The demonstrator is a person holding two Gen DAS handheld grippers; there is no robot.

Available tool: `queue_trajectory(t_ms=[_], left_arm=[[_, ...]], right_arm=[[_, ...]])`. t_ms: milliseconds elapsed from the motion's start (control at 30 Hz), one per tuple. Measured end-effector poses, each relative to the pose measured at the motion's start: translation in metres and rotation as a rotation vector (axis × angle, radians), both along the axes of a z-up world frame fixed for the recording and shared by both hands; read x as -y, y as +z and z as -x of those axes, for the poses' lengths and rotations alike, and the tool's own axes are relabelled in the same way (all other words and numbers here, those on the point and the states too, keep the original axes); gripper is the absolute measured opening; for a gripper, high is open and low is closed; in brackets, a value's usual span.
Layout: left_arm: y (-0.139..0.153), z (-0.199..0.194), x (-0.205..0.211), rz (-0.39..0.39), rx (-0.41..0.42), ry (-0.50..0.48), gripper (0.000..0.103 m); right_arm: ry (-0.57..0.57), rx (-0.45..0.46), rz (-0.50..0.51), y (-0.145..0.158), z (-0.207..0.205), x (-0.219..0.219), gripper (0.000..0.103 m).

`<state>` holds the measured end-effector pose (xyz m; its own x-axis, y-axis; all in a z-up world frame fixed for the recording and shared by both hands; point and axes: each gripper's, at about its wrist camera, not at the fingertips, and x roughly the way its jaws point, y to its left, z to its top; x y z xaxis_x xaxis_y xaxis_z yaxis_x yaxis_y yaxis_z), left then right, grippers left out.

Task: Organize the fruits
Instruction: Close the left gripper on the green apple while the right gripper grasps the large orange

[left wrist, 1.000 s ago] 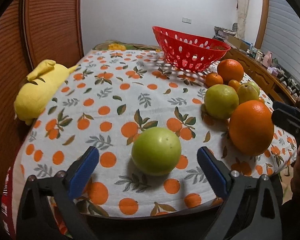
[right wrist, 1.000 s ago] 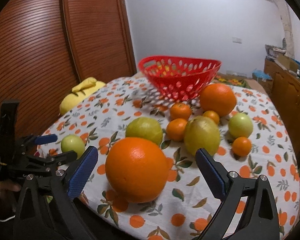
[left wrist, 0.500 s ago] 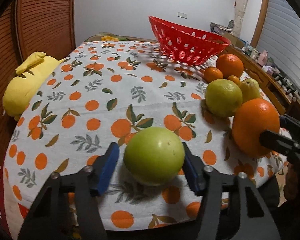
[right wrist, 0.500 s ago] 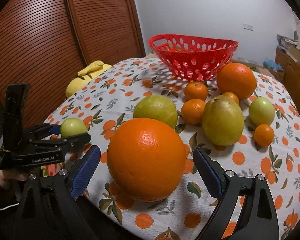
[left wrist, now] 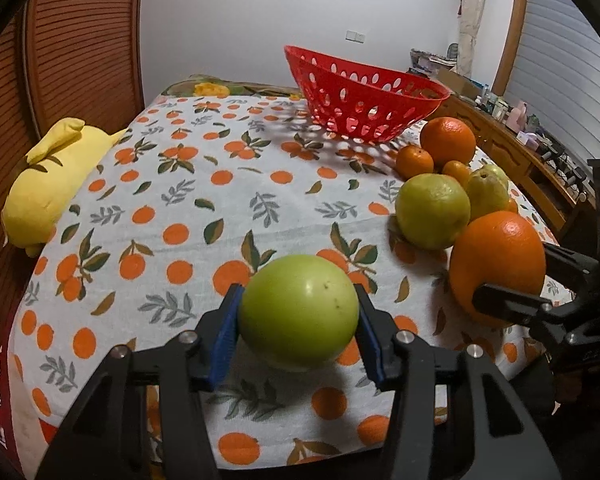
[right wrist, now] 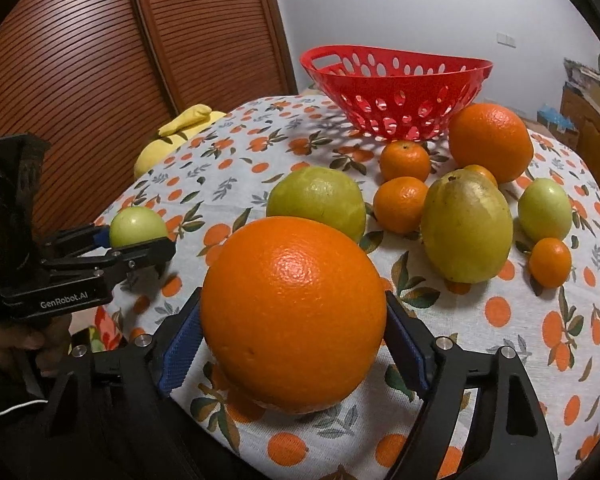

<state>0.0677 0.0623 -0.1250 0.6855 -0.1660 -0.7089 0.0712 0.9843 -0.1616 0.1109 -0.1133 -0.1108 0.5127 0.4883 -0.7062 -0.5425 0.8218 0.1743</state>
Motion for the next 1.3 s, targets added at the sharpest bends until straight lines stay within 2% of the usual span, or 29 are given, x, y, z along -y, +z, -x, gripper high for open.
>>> queue_trajectory(t_ms=[500, 733, 1000, 1300], left_arm=[[0.003, 0.003, 0.002, 0.01, 0.008, -0.002, 0.052], [0.008, 0.001, 0.006, 0.004, 0.022, -0.009, 0.052], [0.021, -0.005, 0.013, -0.003, 0.054, -0.026, 0.052], [0.04, -0.02, 0.028, -0.012, 0.092, -0.063, 0.052]], right_arm=[[0.012, -0.029, -0.002, -0.006, -0.003, -0.002, 0.083], [0.019, 0.047, -0.019, 0.008, 0.005, 0.0, 0.082], [0.01, 0.061, -0.031, 0.017, 0.0, 0.006, 0.082], [0.017, 0.116, -0.044, 0.039, -0.007, 0.013, 0.082]])
